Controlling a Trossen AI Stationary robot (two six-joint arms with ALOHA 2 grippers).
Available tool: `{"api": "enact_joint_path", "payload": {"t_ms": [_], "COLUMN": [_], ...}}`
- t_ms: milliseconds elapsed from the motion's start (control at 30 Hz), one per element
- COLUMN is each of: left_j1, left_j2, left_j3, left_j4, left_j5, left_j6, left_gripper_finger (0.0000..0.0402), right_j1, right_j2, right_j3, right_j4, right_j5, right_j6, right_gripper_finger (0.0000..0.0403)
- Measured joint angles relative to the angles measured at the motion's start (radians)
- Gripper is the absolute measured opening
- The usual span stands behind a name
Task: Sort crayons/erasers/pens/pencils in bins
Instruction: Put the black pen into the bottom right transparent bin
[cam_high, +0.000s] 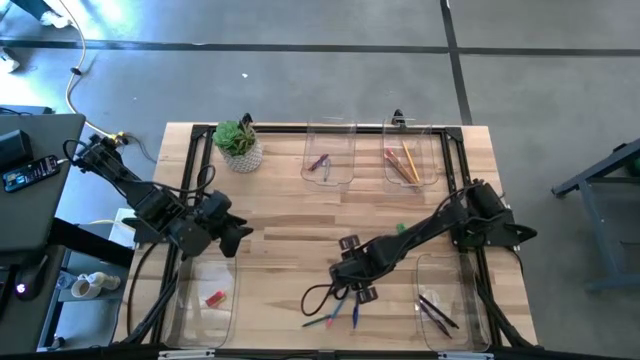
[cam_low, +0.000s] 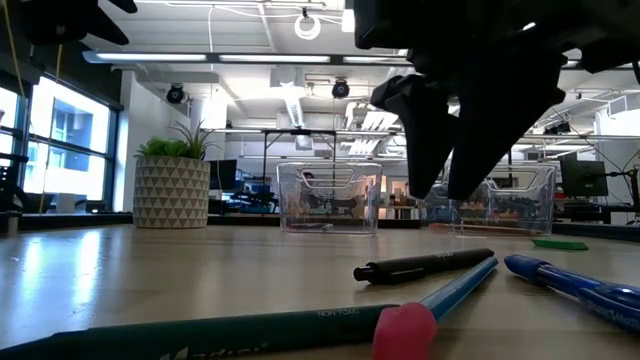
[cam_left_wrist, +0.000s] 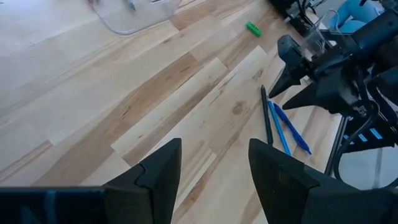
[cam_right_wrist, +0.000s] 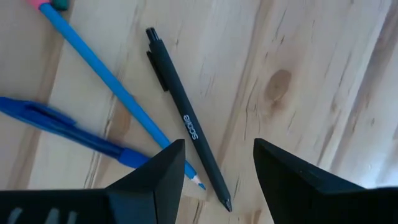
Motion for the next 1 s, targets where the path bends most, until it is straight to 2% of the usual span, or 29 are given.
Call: {"api": "enact_joint_path", "payload": {"t_ms": [433,700,800,1000], "left_j1": [0.0,0.0,0.0,0.0], "left_j2": [0.0,0.001,0.0,0.0], "left_j3": [0.0,0.0,0.0,0.0], "left_j4": [0.0,0.002,0.001,0.0], "left_j5": [0.0,0.0,0.0,0.0], "left_j6": [0.001,0.008,0.008,0.009], "left_gripper_finger": [0.0177,0.0177,0.0177,0.0177], "right_j1": [0.0,0.002,0.002,0.003], "right_j2": [0.05,0.101,0.112,0.123], "right_j3": [-0.003,-0.005,-0.004,0.0], "right_j4": [0.07,0.076,0.069,0.066], "right_j5": [-0.045,-0.028,-0.026,-0.032], "right_j6": [-0.036,-0.035,-0.034,-0.034], "right_gripper_finger": [0.0183,0.0179,0.0158,0.0089]}}
